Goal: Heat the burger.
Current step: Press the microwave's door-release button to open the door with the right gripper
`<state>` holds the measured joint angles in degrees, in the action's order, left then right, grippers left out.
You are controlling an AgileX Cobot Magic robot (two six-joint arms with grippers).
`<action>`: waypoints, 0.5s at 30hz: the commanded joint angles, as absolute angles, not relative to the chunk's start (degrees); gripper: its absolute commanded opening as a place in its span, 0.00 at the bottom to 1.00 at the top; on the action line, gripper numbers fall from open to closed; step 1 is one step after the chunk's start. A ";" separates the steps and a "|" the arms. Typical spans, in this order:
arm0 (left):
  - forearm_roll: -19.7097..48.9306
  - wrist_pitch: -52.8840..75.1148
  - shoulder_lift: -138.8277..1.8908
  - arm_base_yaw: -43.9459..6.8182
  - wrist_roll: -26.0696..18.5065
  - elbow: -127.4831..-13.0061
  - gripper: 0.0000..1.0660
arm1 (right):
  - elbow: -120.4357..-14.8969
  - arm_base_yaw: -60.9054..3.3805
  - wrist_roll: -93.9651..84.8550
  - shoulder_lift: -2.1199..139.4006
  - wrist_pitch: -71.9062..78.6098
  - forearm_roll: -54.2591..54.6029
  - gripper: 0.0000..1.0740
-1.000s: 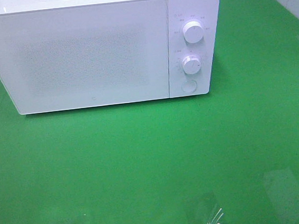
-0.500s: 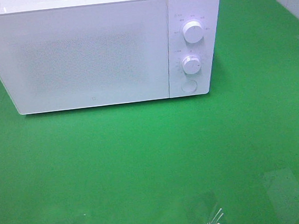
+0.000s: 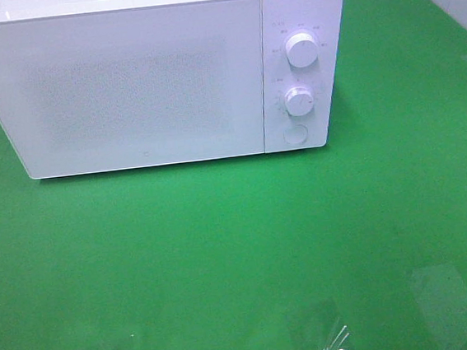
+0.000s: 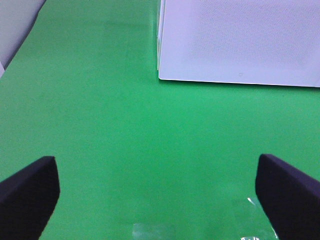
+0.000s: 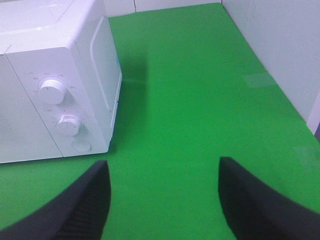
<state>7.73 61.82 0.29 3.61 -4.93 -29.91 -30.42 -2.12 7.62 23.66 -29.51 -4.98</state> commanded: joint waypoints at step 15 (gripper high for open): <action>7.85 61.31 1.20 3.61 -4.98 -29.74 0.94 | -26.01 -1.95 7.28 44.00 0.00 -6.99 0.60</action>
